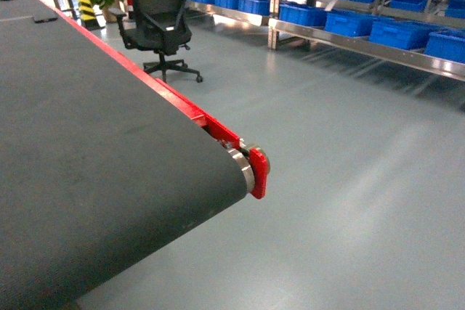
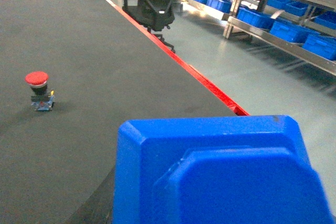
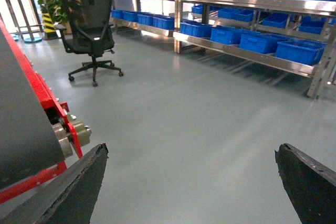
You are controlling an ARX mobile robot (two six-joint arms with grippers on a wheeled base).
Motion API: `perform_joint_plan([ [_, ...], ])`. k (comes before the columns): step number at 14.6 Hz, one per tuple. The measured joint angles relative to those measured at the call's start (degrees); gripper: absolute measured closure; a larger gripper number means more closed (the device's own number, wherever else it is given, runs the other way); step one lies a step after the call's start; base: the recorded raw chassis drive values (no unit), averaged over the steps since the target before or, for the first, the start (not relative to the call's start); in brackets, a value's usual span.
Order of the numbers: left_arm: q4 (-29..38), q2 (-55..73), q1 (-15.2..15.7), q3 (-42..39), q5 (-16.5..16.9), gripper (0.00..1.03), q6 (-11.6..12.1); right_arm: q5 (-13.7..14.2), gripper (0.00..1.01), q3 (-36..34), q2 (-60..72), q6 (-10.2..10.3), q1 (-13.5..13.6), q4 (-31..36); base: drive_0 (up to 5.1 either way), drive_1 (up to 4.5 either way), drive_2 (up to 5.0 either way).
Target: Pick blue part to blue bin on bottom shelf
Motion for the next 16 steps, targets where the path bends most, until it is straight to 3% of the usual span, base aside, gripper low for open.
perform_joint_plan([
  [16,0.02,0.0,0.02,0.0,0.0,0.6,0.0,0.0,0.03,0.0,0.0,0.0,0.0,0.0,-1.6,-1.63,-1.6],
])
